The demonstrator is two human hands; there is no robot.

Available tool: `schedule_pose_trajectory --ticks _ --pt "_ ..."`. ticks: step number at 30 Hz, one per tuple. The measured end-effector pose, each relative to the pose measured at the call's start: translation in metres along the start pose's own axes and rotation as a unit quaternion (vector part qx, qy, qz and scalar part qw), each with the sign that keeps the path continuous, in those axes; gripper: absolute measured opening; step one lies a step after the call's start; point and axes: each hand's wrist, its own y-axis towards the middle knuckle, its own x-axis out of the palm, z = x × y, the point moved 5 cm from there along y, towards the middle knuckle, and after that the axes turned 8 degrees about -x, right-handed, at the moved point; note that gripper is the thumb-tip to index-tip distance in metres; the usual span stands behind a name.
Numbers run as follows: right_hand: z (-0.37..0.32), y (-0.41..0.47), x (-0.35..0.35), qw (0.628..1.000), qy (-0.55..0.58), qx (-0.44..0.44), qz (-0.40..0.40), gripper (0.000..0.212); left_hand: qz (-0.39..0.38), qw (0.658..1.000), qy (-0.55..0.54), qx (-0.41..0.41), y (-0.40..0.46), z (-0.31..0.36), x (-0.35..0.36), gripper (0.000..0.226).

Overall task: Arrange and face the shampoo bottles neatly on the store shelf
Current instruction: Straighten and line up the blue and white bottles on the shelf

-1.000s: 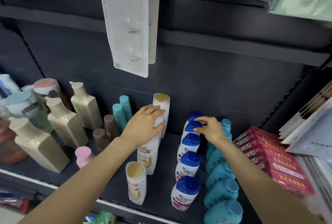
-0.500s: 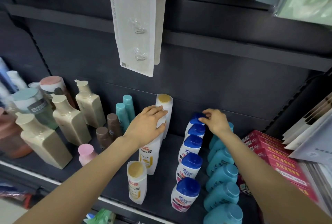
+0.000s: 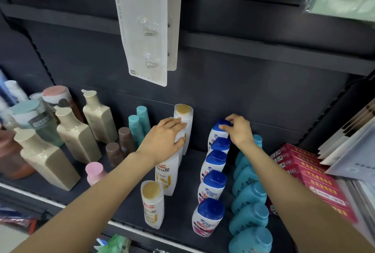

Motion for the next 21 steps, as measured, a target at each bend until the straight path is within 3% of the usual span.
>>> schedule_pose_trajectory --ticks 4,11,16,19,21 --pt "-0.028 -0.003 -0.027 0.995 0.065 -0.056 0.054 0.032 -0.009 1.0 0.003 -0.004 0.0 0.001 -0.003 0.051" --pt "-0.051 -0.028 -0.069 0.964 0.216 -0.07 0.139 0.025 -0.023 1.0 -0.014 -0.016 0.002 0.007 -0.014 0.056" --pt "-0.052 -0.055 -0.092 0.9 0.394 -0.022 0.188 0.021 0.04 0.977 -0.21 -0.022 0.0 0.023 -0.032 0.048" --pt "-0.05 -0.071 -0.099 0.856 0.482 0.009 0.185 0.015 0.024 0.935 -0.35 -0.06 -0.001 0.03 -0.039 0.045" --pt "-0.047 -0.081 -0.099 0.825 0.536 0.027 0.177 0.007 -0.019 0.887 -0.447 -0.112 -0.005 0.034 -0.04 0.039"
